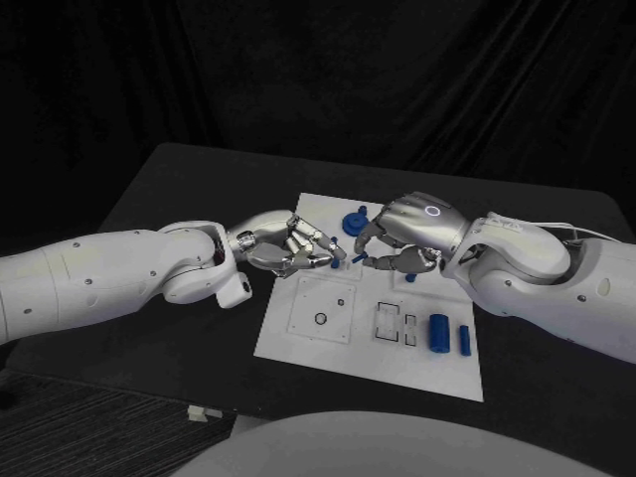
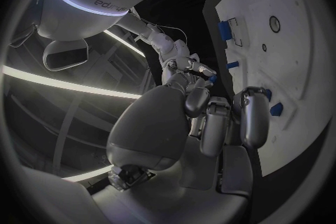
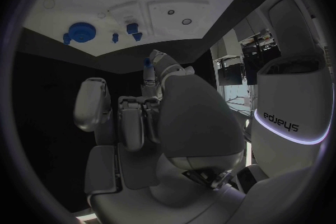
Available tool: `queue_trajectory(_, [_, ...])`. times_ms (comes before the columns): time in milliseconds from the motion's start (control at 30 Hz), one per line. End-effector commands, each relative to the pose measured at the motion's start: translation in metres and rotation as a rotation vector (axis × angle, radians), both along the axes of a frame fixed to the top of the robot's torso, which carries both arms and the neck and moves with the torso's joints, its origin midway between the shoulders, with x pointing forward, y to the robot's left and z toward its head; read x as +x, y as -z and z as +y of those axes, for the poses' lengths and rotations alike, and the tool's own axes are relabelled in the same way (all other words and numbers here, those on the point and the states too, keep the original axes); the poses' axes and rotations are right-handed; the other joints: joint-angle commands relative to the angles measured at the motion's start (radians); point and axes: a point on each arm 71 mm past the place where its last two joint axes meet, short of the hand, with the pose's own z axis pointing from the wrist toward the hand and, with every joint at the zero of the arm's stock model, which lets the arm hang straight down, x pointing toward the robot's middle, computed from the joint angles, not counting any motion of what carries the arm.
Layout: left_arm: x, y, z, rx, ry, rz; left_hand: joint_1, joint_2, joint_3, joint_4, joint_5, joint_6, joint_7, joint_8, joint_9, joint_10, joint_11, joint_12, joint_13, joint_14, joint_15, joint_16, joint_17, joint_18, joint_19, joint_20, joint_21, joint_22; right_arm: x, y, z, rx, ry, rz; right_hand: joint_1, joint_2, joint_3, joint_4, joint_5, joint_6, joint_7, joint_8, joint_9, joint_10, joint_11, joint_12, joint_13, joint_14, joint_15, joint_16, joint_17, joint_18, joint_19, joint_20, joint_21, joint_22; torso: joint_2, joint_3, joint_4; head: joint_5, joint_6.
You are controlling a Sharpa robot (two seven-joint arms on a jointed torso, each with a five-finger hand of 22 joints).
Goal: Assemble the parts on the task board
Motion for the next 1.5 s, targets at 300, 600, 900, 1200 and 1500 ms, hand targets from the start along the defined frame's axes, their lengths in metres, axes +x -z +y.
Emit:
queue_trajectory(300, [-0.001,0.005,-0.005,0.010,0.035,0.039,-0.006,-0.003,0.011,0.000,0.001,-0.002,0.012,-0.009,0.001,0.276,-0.074,0.202,0.597,0.096,0.003,0.003,0.263,-0.009,-0.008,0.009,-0.007,0.146,-0.002,0.001,0.006,0.001,-0.016,0.004,0.005,0.001,0.005,0.000,0.006,0.000,0.004,0.003,0.000,0.105,0.007,0.004,0.263,0.106,0.009,0.003,0.263,0.007,0.004,0.004,-0.004,0.171,-0.001,-0.0004,-0.0007,0.003,0.000])
queue_trajectory(600, [0.000,0.008,-0.005,0.021,0.034,0.051,-0.005,-0.003,0.014,-0.001,0.002,-0.003,0.014,-0.012,0.001,0.276,-0.072,0.202,0.597,0.096,0.006,0.003,0.263,-0.008,-0.013,0.011,-0.010,0.144,-0.003,0.001,0.009,-0.002,-0.023,0.009,0.006,0.001,0.006,0.000,0.007,0.000,0.005,0.003,0.000,0.105,0.007,0.004,0.263,0.106,0.010,0.003,0.263,0.007,0.004,0.005,-0.004,0.171,-0.002,-0.0011,-0.0001,0.003,0.000])
queue_trajectory(900, [0.000,0.010,-0.005,0.032,0.034,0.063,-0.005,-0.002,0.016,-0.002,0.003,-0.005,0.014,-0.015,0.000,0.276,-0.071,0.202,0.597,0.096,0.008,0.003,0.263,-0.007,-0.016,0.013,-0.013,0.143,-0.004,0.001,0.014,-0.002,-0.034,0.011,0.008,0.002,0.007,-0.001,0.008,0.000,0.007,0.003,0.001,0.105,0.008,0.004,0.263,0.106,0.012,0.003,0.263,0.007,0.003,0.006,-0.005,0.171,-0.004,-0.0006,-0.0001,0.008,0.000])
queue_trajectory(1200, [0.001,0.013,-0.005,0.041,0.031,0.068,-0.003,0.000,0.021,-0.002,0.005,-0.006,0.015,-0.017,0.000,0.276,-0.070,0.202,0.597,0.096,0.009,0.003,0.263,-0.007,-0.018,0.015,-0.014,0.142,-0.006,0.001,0.017,-0.004,-0.043,0.016,0.010,0.003,0.008,-0.002,0.009,-0.001,0.008,0.003,0.002,0.105,0.009,0.004,0.263,0.106,0.013,0.003,0.263,0.007,0.003,0.007,-0.006,0.171,-0.004,-0.0001,0.0009,0.012,0.000])
queue_trajectory(1500, [0.002,0.016,-0.004,0.053,0.027,0.078,-0.001,0.001,0.025,-0.002,0.006,-0.007,0.016,-0.020,0.000,0.276,-0.069,0.202,0.597,0.096,0.010,0.003,0.263,-0.006,-0.023,0.016,-0.017,0.140,-0.008,0.000,0.019,-0.003,-0.051,0.017,0.011,0.003,0.009,-0.003,0.009,-0.001,0.009,0.002,0.003,0.105,0.010,0.004,0.263,0.106,0.014,0.003,0.263,0.007,0.001,0.007,-0.009,0.170,-0.004,-0.0010,0.0009,0.017,0.000])
